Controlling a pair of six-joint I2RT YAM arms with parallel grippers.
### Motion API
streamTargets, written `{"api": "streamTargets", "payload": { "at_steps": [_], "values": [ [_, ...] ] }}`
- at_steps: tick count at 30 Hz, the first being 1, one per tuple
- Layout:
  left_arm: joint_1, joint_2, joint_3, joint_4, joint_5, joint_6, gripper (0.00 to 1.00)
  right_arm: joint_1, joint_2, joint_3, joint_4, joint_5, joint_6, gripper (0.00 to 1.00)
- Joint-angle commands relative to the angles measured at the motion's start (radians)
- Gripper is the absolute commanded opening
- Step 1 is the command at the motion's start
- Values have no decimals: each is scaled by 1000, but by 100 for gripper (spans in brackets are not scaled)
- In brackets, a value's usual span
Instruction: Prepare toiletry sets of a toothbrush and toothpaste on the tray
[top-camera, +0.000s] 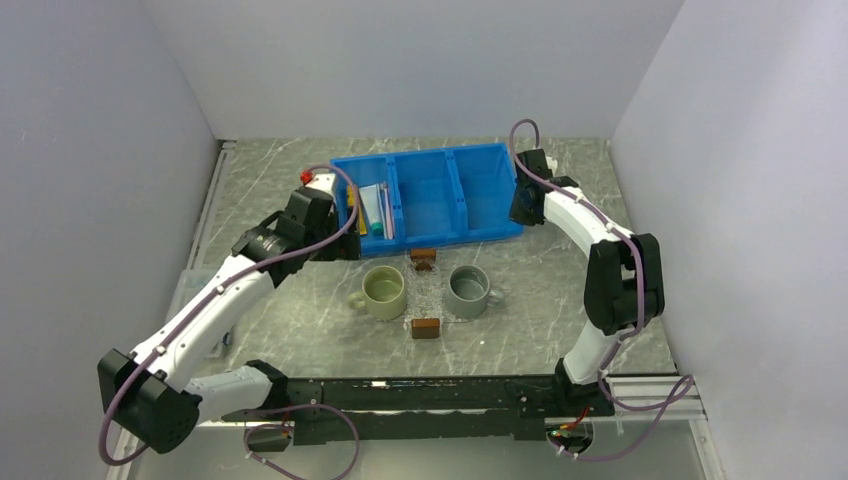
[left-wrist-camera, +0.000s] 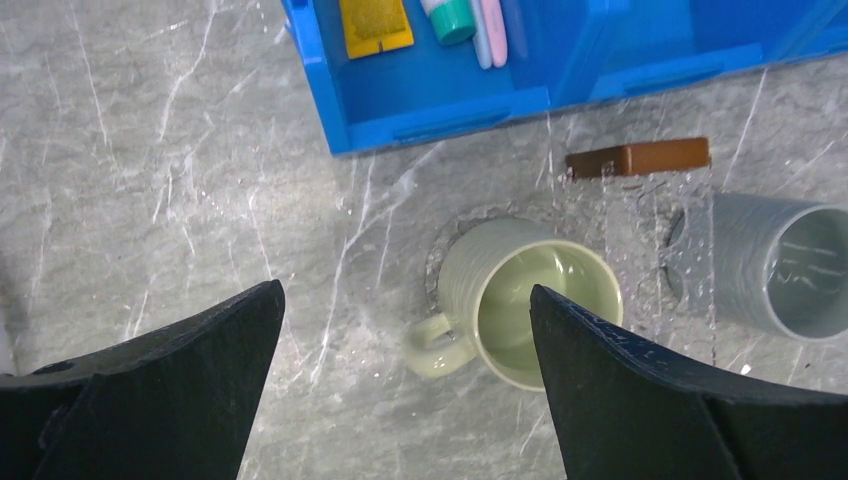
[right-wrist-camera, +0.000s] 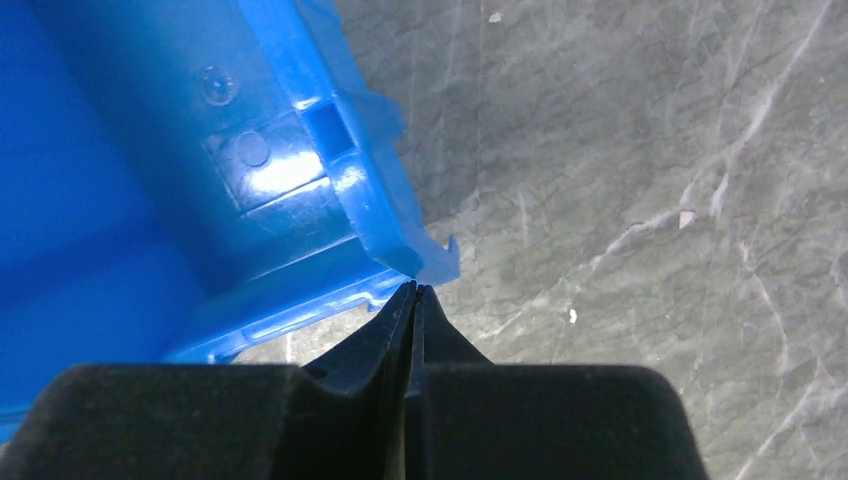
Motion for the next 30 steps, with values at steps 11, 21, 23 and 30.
{"api": "streamTargets", "payload": {
  "at_steps": [11, 21, 23, 30],
  "values": [
    [19, 295, 402, -27, 111, 28, 97, 8, -303, -22, 19, -143, -16, 7],
    [28, 545, 619, -59, 80, -9, 95, 11, -572, -236, 72, -376, 31, 9],
    [30, 572, 628, -53, 67, -25, 94, 11, -611, -264, 88, -439, 52, 9],
    [60, 647, 617, -27, 91, -90, 85, 23, -695, -302, 82, -456, 50, 10]
  ]
}}
